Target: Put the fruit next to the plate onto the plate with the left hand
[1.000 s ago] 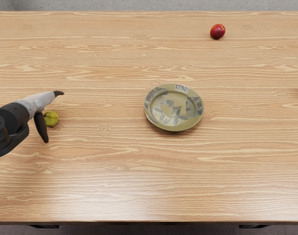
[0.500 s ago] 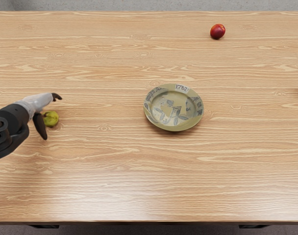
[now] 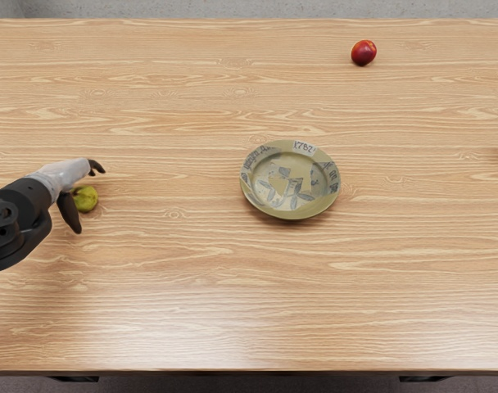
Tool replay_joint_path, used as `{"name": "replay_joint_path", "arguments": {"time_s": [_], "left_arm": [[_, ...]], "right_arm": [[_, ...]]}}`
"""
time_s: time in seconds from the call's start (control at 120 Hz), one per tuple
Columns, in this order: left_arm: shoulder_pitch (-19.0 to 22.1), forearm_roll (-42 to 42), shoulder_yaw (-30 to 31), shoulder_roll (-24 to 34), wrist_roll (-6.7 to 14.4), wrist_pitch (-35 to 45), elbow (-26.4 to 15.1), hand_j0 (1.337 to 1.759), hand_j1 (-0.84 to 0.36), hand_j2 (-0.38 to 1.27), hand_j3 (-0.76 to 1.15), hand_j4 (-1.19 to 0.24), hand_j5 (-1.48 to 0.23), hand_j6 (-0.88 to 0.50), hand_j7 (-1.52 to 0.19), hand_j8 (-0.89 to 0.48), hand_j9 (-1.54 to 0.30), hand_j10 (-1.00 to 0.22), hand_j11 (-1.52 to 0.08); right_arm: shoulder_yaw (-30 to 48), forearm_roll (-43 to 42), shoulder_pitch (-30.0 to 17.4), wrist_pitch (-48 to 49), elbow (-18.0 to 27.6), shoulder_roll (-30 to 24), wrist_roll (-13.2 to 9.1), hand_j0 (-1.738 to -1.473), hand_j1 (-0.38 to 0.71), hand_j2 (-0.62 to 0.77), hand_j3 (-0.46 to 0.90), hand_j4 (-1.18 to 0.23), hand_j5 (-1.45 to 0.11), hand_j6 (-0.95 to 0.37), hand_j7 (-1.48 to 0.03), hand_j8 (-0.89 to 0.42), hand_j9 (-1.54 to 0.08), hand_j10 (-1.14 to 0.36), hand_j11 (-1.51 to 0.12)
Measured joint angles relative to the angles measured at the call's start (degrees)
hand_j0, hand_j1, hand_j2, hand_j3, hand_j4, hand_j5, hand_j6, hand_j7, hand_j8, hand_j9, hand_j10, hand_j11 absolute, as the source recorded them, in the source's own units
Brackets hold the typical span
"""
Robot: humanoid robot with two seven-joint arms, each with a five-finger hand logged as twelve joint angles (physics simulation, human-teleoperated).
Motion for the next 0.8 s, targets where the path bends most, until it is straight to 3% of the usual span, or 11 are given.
{"name": "replay_joint_path", "arguments": {"time_s": [0.508, 0.725, 0.8], "left_arm": [[0.0, 0.0, 0.0, -0.1, 0.0, 0.9, 0.0, 1.658, -0.07, 0.07, 0.0, -0.35, -0.45, -0.36, -0.45, -0.35, -0.45, -0.35, -0.45], [0.1, 0.0, 0.0, 0.0, 0.0, 0.9, 0.0, 1.658, -0.2, 0.1, 0.0, -0.47, -0.6, -0.47, -0.6, -0.47, -0.6, -0.47, -0.6], [0.1, 0.0, 0.0, 0.0, 0.0, 0.8, 0.0, 1.657, -0.25, 0.1, 0.0, -0.5, -0.66, -0.44, -0.66, -0.45, -0.65, -0.5, -0.65]], "right_arm": [[0.0, 0.0, -0.1, 0.0, 0.0, 0.0, 0.0, -1.658, -0.35, 0.0, 0.0, 0.0, 0.0, 0.0, 0.0, 0.0, 0.0, 0.0, 0.0], [0.0, 0.0, -0.1, 0.0, 0.0, 0.0, 0.0, -1.658, -0.35, 0.0, 0.0, 0.0, 0.0, 0.0, 0.0, 0.0, 0.0, 0.0, 0.0], [0.0, 0.0, -0.1, 0.0, 0.0, 0.0, 0.0, -1.658, -0.35, 0.0, 0.0, 0.0, 0.0, 0.0, 0.0, 0.0, 0.0, 0.0, 0.0]]}}
